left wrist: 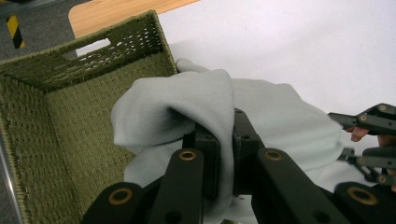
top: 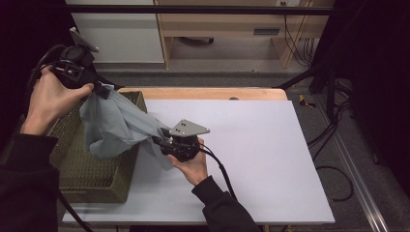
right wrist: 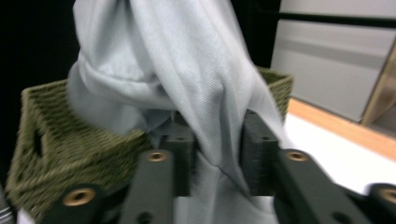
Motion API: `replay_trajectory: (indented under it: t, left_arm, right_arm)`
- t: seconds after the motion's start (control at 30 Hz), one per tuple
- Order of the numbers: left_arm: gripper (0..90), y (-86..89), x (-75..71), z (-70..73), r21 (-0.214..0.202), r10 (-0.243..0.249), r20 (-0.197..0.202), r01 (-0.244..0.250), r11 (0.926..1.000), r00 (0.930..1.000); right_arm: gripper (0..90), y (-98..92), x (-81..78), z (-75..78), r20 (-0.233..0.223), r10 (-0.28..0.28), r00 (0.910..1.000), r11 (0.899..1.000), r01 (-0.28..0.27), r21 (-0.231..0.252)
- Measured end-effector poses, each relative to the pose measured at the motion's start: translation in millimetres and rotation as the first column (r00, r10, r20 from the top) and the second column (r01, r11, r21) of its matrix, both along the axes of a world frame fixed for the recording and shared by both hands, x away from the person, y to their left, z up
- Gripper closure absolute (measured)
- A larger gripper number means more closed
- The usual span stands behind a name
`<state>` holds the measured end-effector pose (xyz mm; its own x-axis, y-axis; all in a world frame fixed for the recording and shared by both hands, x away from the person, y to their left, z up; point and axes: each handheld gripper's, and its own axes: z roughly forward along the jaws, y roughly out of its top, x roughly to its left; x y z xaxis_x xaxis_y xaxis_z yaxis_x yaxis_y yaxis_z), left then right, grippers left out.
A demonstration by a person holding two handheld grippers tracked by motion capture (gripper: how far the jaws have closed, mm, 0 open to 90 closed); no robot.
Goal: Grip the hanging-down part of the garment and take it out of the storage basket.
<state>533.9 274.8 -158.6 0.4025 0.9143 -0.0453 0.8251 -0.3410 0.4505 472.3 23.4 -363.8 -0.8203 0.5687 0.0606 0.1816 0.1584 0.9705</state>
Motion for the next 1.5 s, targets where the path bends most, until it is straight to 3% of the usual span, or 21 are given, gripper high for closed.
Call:
replay_trajectory:
  t: [0.07,0.1,0.2,0.3,0.43,0.47,0.7,0.9,1.07,1.13,1.3,1.4,1.5]
  left_arm:
    - [83.8,-0.5,-0.2,-0.9,0.0,-0.003,-0.001,0.003,1.0,1.0]
    - [83.8,-0.6,-0.5,-1.1,0.001,-0.004,-0.001,0.004,1.0,1.0]
    - [83.8,-0.4,-1.5,-1.5,-0.001,-0.005,0.001,0.005,1.0,1.0]
    - [83.8,-0.1,-2.3,-2.5,-0.003,-0.007,0.002,0.007,1.0,1.0]
    - [83.8,-1.0,-2.9,-3.8,-0.003,-0.011,0.001,0.011,0.9999,0.9999]
    - [83.8,-1.2,-3.0,-4.2,-0.003,-0.012,0.001,0.012,0.9999,0.9999]
    - [83.8,0.3,-4.8,-4.4,-0.002,-0.012,-0.001,0.012,0.9999,0.9999]
    - [83.8,3.0,-5.9,-5.5,-0.009,-0.013,-0.001,0.013,0.9999,0.9999]
    - [83.8,3.4,-5.7,-6.2,-0.012,-0.016,-0.002,0.016,0.9998,0.9999]
    - [83.8,2.8,-5.8,-6.4,-0.011,-0.017,-0.002,0.017,0.9998,0.9999]
    - [83.8,2.6,-5.9,-6.8,-0.014,-0.02,0.0,0.02,0.9997,0.9998]
    - [83.8,3.0,-6.3,-7.5,-0.017,-0.013,0.003,0.013,0.9998,0.9999]
    - [83.8,5.0,-6.4,-7.2,-0.017,-0.014,0.001,0.015,0.9998,0.9999]
  right_arm:
    - [47.6,-4.0,-5.9,-2.8,-0.004,0.012,0.9999,1.0,-0.012,0.012]
    - [47.6,-4.0,-5.9,-2.8,-0.004,0.012,0.9999,1.0,-0.012,0.012]
    - [32.2,-16.6,-16.2,1.8,-0.021,0.056,0.9982,0.998,-0.056,0.021]
    - [26.5,-26.1,-21.5,5.9,-0.012,0.061,0.9981,0.997,-0.06,0.038]
    - [18.7,-45.6,-28.0,15.1,0.015,0.014,0.9998,0.998,-0.015,0.059]
    - [15.4,-54.6,-28.9,17.9,0.018,-0.019,0.9997,0.998,0.018,0.065]
    - [9.7,-81.2,-29.9,15.9,0.025,-0.109,0.9938,0.992,0.107,0.07]
    - [6.7,-109.3,-32.9,5.1,0.017,-0.176,0.9843,0.982,0.174,0.07]
    - [5.3,-137.6,-38.5,-9.3,0.013,-0.241,0.9705,0.97,0.24,0.048]
    - [5.1,-142.1,-39.5,-11.5,0.01,-0.246,0.9692,0.968,0.245,0.046]
    - [4.0,-162.3,-44.7,-18.5,0.003,-0.289,0.9574,0.956,0.288,0.057]
    - [2.4,-175.0,-49.6,-24.5,0.007,-0.326,0.9454,0.944,0.325,0.048]
    - [1.5,-184.8,-53.4,-29.0,0.0,-0.34,0.9404,0.939,0.34,0.054]
